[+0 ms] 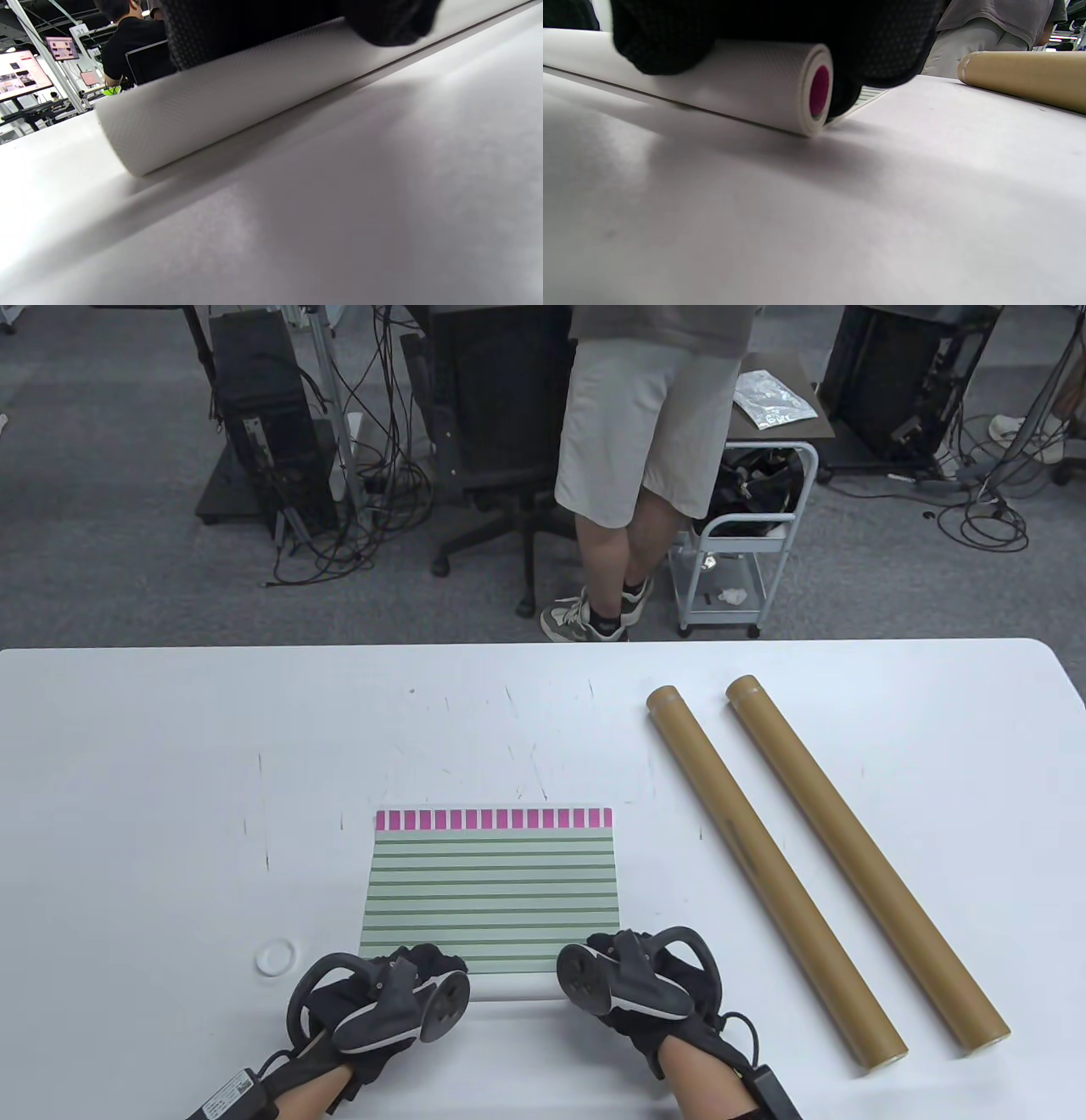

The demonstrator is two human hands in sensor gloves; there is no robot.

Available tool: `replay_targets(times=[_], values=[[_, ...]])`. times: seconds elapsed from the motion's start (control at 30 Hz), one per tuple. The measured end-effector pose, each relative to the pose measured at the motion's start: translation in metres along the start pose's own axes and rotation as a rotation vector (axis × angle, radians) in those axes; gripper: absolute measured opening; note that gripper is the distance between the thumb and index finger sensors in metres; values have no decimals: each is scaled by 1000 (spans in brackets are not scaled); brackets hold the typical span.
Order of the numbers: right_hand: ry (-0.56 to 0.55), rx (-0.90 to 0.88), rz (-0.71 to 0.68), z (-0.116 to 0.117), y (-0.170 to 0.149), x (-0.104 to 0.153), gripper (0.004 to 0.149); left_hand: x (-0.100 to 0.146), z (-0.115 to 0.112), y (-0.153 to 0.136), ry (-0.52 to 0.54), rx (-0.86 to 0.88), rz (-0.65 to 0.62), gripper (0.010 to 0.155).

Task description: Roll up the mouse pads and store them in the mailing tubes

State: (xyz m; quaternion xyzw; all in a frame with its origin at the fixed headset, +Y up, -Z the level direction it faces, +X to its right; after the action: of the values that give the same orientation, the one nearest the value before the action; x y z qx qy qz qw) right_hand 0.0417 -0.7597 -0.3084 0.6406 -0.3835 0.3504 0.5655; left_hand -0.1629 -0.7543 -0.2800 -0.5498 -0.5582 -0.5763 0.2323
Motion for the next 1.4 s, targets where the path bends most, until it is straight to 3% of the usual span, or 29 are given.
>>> replay_targets(times=[0.1, 0.27, 0.37, 0.53, 0.63, 0.77, 1.03, 1.13, 1.23, 1.3, 1.4], values=[[59, -38, -22, 0, 2, 0, 47, 4, 1, 2, -7, 49, -4, 54], [105, -104, -10, 2, -3, -1, 45, 10, 2, 11, 120, -126, 33, 51], [105, -110, -10, 2, -4, -1, 44, 7, 3, 12, 93, -96, 44, 50], [58, -43, -30, 0, 1, 4, 47, -1, -1, -3, 25, 108, 52, 47], [5, -23, -47, -5, 4, 7, 48, -6, -2, -4, 21, 97, 70, 47], [13, -20, -55, -3, 9, 6, 54, -9, -3, -7, 1, 131, 83, 47], [24, -56, -15, 1, 5, 1, 49, -7, -3, -13, 26, 160, 52, 48], [31, -41, -23, 0, 7, -1, 48, -5, -1, -9, 55, 115, 42, 43], [29, -22, -34, 1, 11, 1, 48, -3, -3, -5, 65, 31, 30, 55], [38, 16, -58, 1, 16, 3, 49, -4, -3, -4, 77, -8, 49, 52], [12, 63, -88, -3, 22, 4, 53, -7, -2, -4, 52, 35, 43, 50]])
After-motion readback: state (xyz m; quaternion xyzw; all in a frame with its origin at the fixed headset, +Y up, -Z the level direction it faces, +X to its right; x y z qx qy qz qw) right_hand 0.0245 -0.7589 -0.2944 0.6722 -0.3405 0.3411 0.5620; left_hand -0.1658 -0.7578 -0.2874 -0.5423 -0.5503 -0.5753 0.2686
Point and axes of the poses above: the tracker on the back of each hand, its own y axis roughly to the thumb side, its own x axis roughly from the fingertips to the wrist, z = x × y, the point moved 2 cm from there along -x, roughly from the wrist to the fingertips, and after that the axes turned 10 degrees about -y, right-handed, at the moved point
